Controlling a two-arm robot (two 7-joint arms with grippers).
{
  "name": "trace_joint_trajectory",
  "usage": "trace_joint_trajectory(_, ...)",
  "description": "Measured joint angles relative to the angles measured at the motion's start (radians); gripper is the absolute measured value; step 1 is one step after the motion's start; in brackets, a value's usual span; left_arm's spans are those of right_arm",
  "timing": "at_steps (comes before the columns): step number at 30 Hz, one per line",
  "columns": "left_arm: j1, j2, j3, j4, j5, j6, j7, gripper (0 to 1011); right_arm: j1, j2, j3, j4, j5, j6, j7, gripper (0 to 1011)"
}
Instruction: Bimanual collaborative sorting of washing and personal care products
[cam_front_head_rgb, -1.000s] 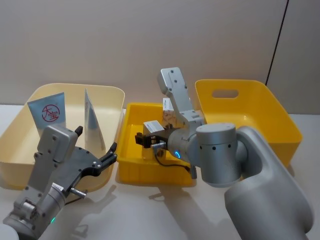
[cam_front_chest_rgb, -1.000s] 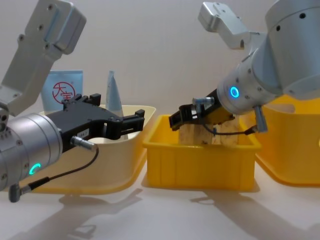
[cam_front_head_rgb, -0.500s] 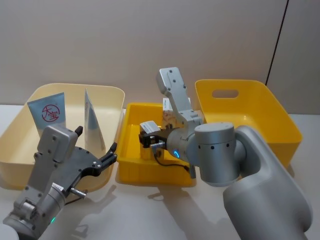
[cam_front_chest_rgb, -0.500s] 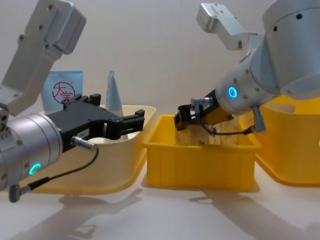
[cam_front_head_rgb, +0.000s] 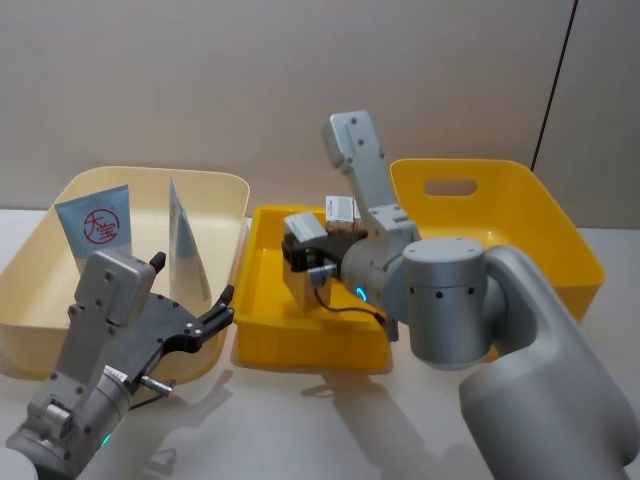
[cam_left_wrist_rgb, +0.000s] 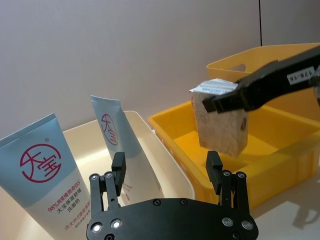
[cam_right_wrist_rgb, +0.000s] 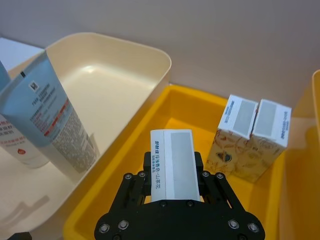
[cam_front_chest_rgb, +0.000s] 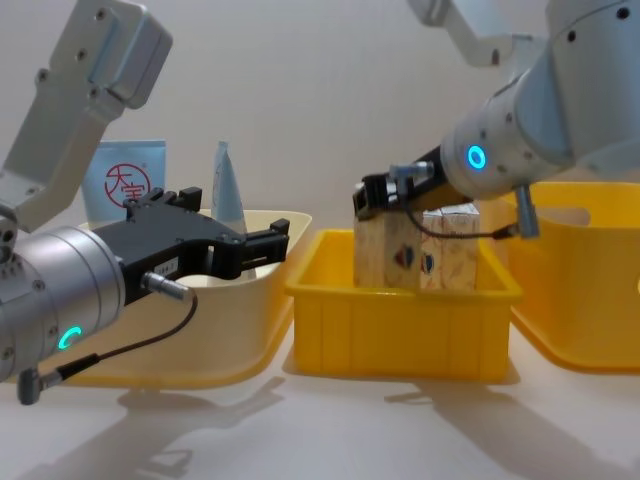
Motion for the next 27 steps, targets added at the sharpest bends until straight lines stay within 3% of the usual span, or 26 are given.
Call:
trace_joint_trajectory(9,0.000,0.000,0.000,0.000,0.000,0.000,0.000,1000,-0.005,0.021,0.015,-0.057,-0.019,-0.068,0.002,417)
trace_joint_trajectory(16,0.000,0.000,0.000,0.000,0.000,0.000,0.000,1000,-0.009,0.044,0.046,-0.101,-0.035,-0.126,-0.009,418)
trace_joint_trajectory(27,0.000,0.000,0.000,0.000,0.000,0.000,0.000,1000,-0.024,0.087,0.127,-0.142,-0.062,-0.192,-0.054,417)
